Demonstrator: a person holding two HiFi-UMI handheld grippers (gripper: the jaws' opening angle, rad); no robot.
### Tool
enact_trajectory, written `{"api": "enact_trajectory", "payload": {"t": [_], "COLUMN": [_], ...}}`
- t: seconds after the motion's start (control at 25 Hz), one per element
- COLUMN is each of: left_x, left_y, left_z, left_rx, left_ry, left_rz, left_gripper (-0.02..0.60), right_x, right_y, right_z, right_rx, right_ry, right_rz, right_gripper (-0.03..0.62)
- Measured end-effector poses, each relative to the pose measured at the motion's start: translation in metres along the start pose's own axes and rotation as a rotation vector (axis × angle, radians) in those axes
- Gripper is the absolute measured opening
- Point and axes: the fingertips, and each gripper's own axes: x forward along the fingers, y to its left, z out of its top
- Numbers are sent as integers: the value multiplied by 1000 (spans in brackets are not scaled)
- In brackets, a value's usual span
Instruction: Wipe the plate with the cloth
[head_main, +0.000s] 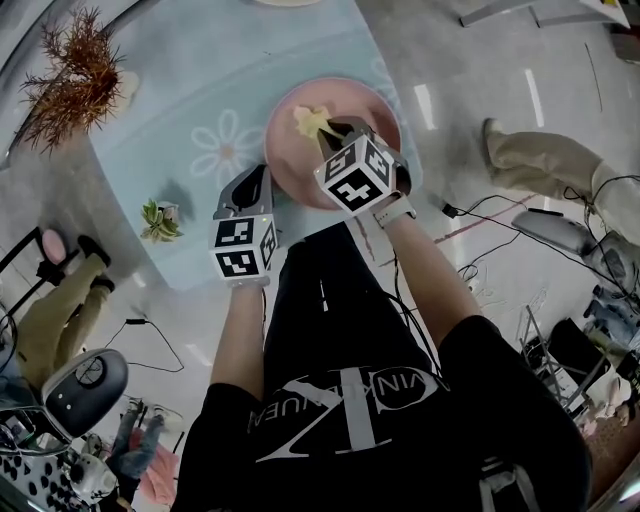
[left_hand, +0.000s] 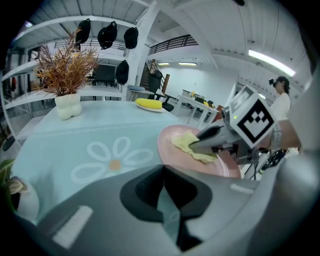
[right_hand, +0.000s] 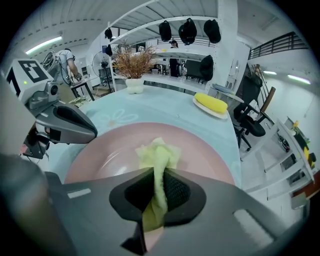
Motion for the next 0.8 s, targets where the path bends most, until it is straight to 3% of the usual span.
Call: {"api": "enact_trajectory", "payload": {"t": [0.52, 0.8], "left_x": [-13, -26], "left_y": [-5, -8], "left_z": [-6, -10], "left_rx": [15, 32], "left_ry": [5, -4], "left_rz": [-14, -22], "left_gripper": [0, 0], "right_x": [-21, -30], "right_y": [-6, 7], "right_z": [-32, -52], "right_rx": [45, 57], "right_ry": [50, 88], "right_rz": [-89, -74], "right_gripper": [38, 40]}}
